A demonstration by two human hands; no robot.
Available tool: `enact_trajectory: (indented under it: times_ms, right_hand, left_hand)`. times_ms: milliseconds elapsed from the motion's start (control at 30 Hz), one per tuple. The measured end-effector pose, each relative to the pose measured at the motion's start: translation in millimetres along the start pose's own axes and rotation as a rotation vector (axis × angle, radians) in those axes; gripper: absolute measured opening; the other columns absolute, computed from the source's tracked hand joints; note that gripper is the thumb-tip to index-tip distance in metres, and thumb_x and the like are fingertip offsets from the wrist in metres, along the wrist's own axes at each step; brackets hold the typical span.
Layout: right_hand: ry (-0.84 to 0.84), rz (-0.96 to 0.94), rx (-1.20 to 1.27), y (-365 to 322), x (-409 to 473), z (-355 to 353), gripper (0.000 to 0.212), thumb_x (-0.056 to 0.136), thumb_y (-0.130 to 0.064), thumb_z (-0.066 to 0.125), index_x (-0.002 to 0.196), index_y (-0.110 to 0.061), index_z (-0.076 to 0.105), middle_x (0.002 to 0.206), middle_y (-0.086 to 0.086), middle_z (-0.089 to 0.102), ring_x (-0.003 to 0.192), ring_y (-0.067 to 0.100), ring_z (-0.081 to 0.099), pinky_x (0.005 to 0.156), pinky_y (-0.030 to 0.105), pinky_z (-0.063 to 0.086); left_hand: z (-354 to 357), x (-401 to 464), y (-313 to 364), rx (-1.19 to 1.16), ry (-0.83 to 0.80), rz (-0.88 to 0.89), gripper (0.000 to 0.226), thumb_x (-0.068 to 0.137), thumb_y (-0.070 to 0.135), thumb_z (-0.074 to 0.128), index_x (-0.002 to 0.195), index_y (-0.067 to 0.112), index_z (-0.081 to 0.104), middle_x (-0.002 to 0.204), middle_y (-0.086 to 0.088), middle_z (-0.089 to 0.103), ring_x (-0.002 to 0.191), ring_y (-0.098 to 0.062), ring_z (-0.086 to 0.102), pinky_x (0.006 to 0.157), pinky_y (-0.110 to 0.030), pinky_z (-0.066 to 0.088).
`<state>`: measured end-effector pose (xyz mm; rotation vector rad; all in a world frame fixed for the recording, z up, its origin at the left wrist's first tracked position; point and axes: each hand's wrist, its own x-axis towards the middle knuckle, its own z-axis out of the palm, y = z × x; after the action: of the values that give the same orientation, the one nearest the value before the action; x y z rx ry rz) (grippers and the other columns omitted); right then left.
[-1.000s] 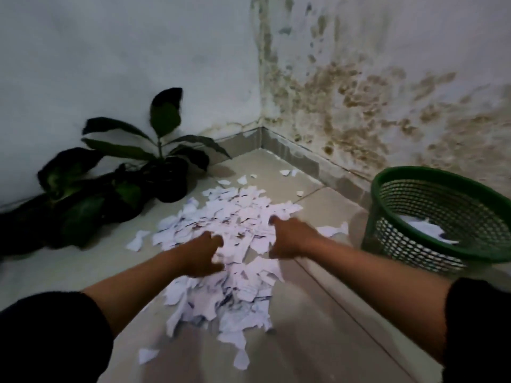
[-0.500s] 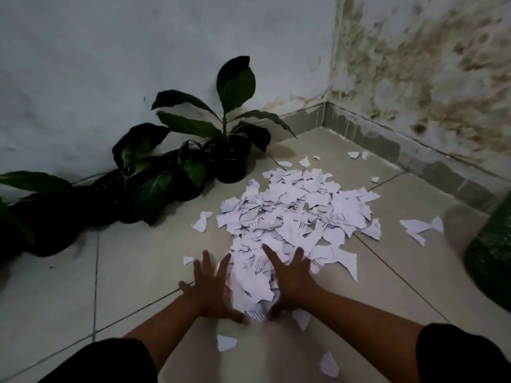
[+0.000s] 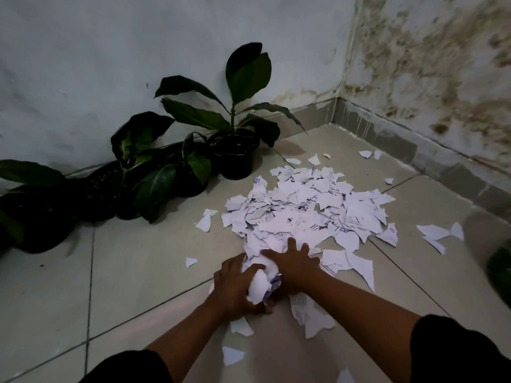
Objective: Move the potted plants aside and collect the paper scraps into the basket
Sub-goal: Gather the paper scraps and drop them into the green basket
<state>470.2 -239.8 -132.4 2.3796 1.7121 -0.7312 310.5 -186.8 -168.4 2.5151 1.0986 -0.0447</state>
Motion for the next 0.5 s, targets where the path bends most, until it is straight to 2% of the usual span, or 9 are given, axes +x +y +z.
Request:
enact_trajectory:
  times_ms: [67,100,133,200,233,300,367,500]
  right_hand:
    - [0.244,-0.032,-0.105,-2.8,-3.8,-1.7,0.080,0.064,-0.063,0.073,0.136,-0.050,0.040,0.140,0.018,0.034,0.121,0.051,0.040,0.093,0.062,0.042]
    - [0.320,-0.048,-0.139,-3.0,-6.0,-3.4,0.076,0.062,-0.061,0.075,0.131,-0.048,0.047,0.132,0.017,0.042,0.113,0.049,0.047,0.087,0.060,0.046]
    - [0.274,-0.071,-0.114,-2.7,-8.2,-3.3,0.069,0.070,-0.053,0.073,0.133,-0.045,0.046,0.131,0.016,0.041,0.114,0.046,0.046,0.090,0.056,0.047]
    - [0.051,-0.085,-0.066,-0.3,-14.3,-0.5,0.056,0.088,-0.031,0.060,0.139,-0.036,0.040,0.135,0.016,0.034,0.121,0.041,0.039,0.097,0.045,0.042]
    - [0.030,-0.104,-0.055,1.8,-17.1,-0.4,0.049,0.090,-0.026,0.056,0.137,-0.030,0.042,0.133,0.016,0.037,0.120,0.039,0.041,0.096,0.042,0.041]
    - [0.081,-0.126,-0.004,6.4,-21.0,-1.0,0.036,0.090,-0.027,0.052,0.126,-0.019,0.052,0.125,0.017,0.046,0.115,0.036,0.049,0.090,0.037,0.043]
    - [0.109,-0.137,0.058,10.1,-25.9,-4.9,0.034,0.085,-0.031,0.050,0.111,-0.011,0.059,0.118,0.018,0.056,0.110,0.033,0.055,0.084,0.033,0.043]
    - [0.214,-0.053,0.266,17.1,-28.4,-23.1,0.017,0.082,-0.015,0.060,0.093,-0.006,0.070,0.103,0.016,0.069,0.102,0.031,0.063,0.074,0.025,0.044]
  left_hand:
    - [-5.5,-4.6,5.7,0.022,-0.053,0.012,0.075,0.066,0.070,0.055,0.135,0.048,0.034,0.146,0.000,0.025,0.133,-0.025,0.026,0.103,-0.036,0.027]
    - [-5.9,-4.1,5.5,0.036,-0.072,0.011,0.070,0.074,0.059,0.060,0.137,0.044,0.035,0.144,0.000,0.026,0.130,-0.024,0.026,0.102,-0.035,0.028]
    - [-9.3,-3.5,6.9,0.038,-0.070,0.023,0.065,0.080,0.049,0.061,0.139,0.040,0.035,0.142,-0.002,0.028,0.128,-0.025,0.028,0.102,-0.034,0.029]
    - [-15.9,-3.0,8.1,0.034,-0.069,0.057,0.057,0.086,0.034,0.059,0.138,0.026,0.040,0.139,-0.008,0.035,0.124,-0.028,0.034,0.098,-0.027,0.028]
    - [-19.5,-2.4,8.5,0.017,-0.068,0.071,0.053,0.085,0.030,0.060,0.135,0.021,0.045,0.134,-0.011,0.041,0.122,-0.029,0.037,0.094,-0.025,0.027]
    - [-26.9,-0.1,8.8,-0.030,-0.063,0.066,0.048,0.081,0.027,0.066,0.126,0.016,0.054,0.124,-0.015,0.050,0.118,-0.031,0.045,0.086,-0.021,0.028]
    - [-38.9,0.8,13.2,-0.051,-0.061,0.059,0.043,0.082,0.025,0.067,0.123,0.015,0.057,0.120,-0.014,0.055,0.115,-0.030,0.050,0.081,-0.018,0.028]
    - [-69.3,1.1,25.3,-0.089,-0.002,0.000,0.027,0.082,0.016,0.066,0.109,0.011,0.066,0.115,-0.010,0.067,0.112,-0.024,0.058,0.080,-0.020,0.034]
